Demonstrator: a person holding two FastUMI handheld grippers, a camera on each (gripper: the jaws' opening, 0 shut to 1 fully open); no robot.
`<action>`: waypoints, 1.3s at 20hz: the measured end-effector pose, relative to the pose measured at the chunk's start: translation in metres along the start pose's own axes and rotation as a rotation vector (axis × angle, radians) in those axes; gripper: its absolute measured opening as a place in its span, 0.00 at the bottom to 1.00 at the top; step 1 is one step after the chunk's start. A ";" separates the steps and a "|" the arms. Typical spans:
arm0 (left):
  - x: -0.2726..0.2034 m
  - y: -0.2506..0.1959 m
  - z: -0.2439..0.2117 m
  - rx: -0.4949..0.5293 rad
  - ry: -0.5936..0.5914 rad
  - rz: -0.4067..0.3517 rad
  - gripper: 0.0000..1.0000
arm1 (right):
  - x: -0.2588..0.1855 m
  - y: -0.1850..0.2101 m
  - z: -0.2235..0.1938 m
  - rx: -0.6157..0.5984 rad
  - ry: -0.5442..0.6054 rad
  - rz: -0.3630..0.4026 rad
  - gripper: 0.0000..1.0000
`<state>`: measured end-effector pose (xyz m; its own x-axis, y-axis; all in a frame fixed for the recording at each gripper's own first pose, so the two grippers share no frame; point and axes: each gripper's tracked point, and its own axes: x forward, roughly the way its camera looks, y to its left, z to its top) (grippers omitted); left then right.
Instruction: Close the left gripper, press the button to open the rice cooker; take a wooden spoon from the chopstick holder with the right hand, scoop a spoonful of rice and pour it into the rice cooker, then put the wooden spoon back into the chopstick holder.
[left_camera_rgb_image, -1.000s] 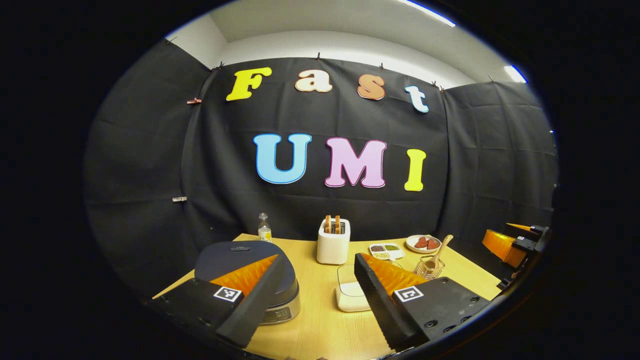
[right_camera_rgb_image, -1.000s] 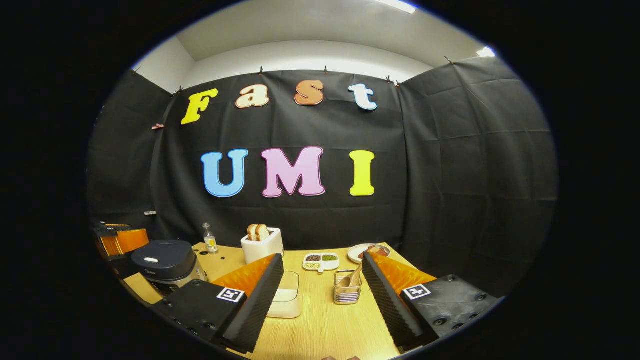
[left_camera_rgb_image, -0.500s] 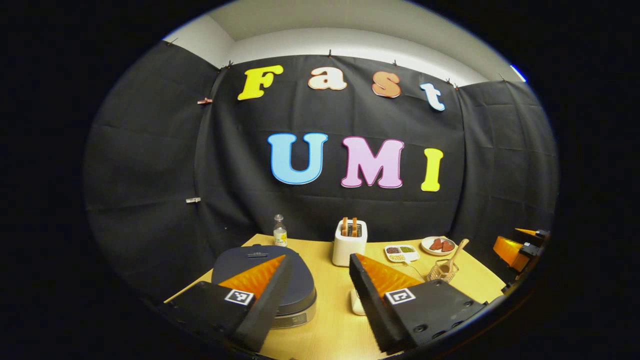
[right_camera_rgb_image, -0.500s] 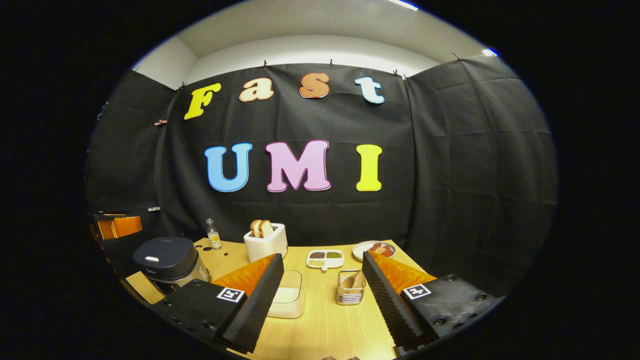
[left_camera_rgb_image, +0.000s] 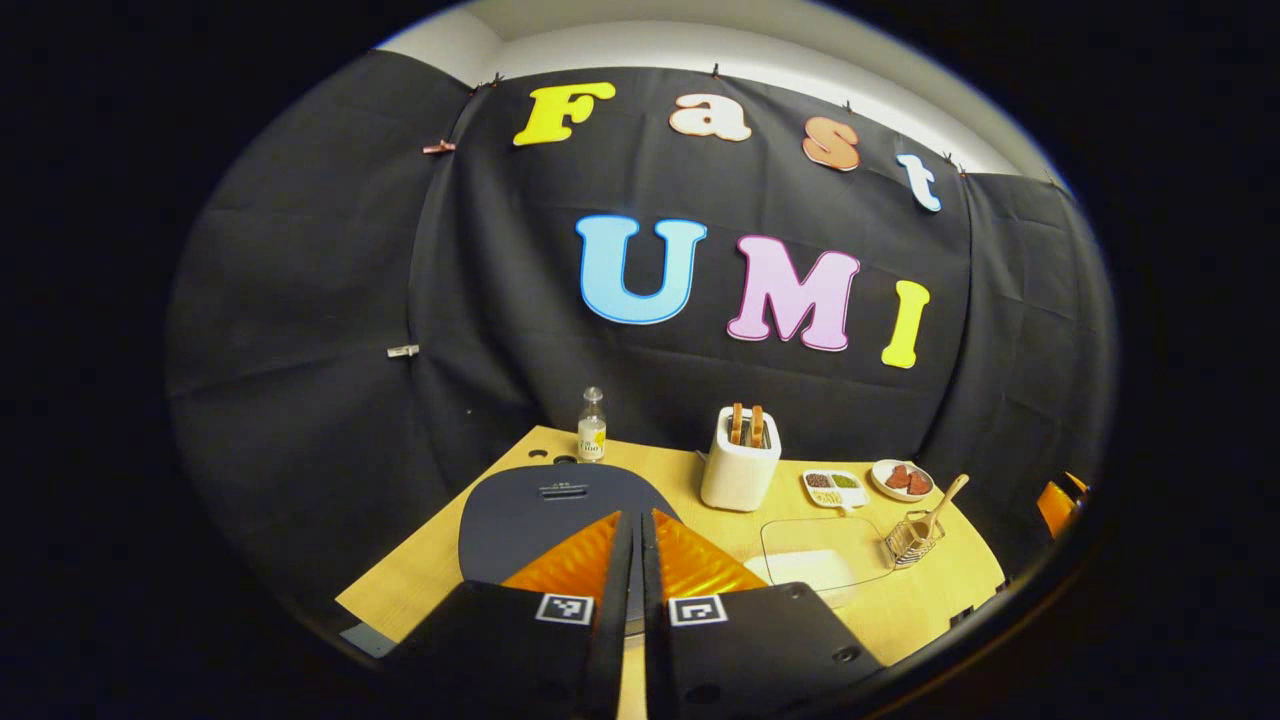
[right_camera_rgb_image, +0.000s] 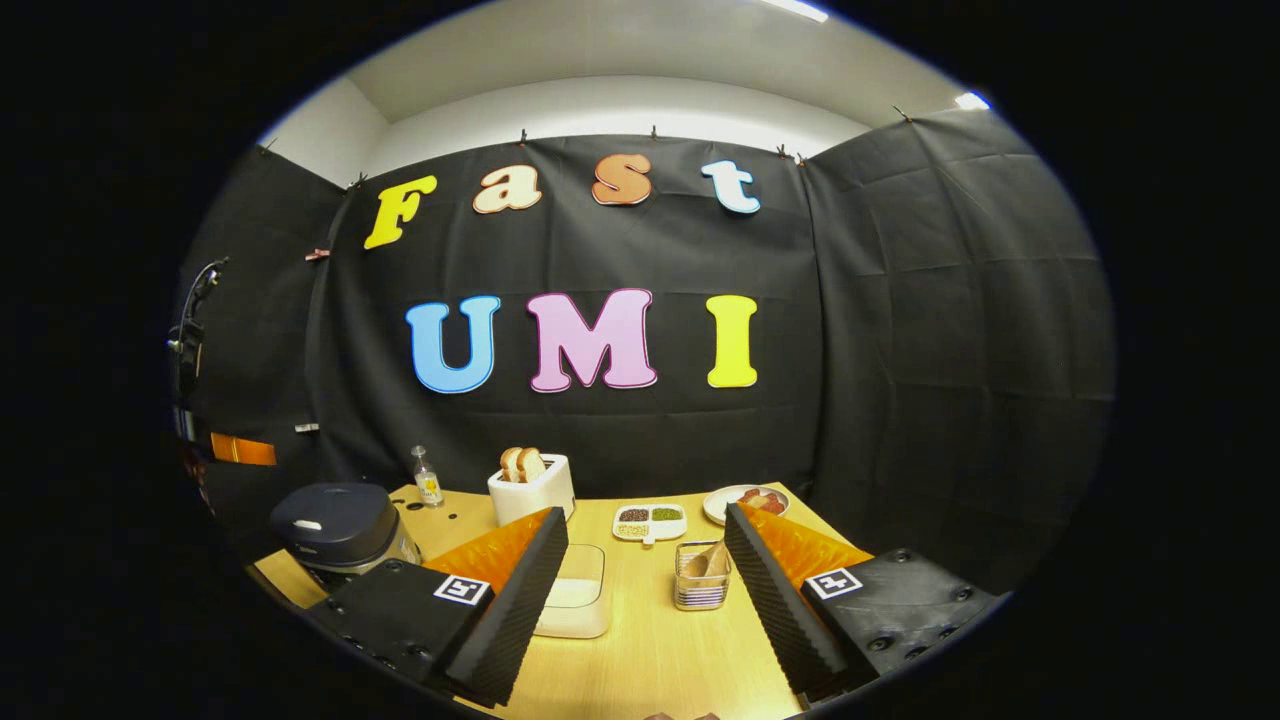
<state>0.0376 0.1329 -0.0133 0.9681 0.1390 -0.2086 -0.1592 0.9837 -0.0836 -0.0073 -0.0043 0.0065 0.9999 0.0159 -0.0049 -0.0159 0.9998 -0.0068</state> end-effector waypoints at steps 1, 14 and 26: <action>0.004 0.003 -0.004 -0.011 0.015 -0.007 0.12 | -0.004 -0.002 -0.002 -0.008 0.005 -0.008 0.98; 0.049 0.017 -0.069 -0.043 0.222 -0.103 0.05 | -0.019 0.009 -0.012 -0.069 0.041 0.004 0.98; 0.060 0.016 -0.099 -0.042 0.326 -0.060 0.06 | -0.005 0.011 -0.034 -0.073 0.113 -0.013 0.98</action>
<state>0.0738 0.1459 -0.1233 0.8644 0.0303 -0.5020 -0.1180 0.9825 -0.1439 -0.0127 0.0061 -0.0274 0.9931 -0.0024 -0.1170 -0.0070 0.9968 -0.0800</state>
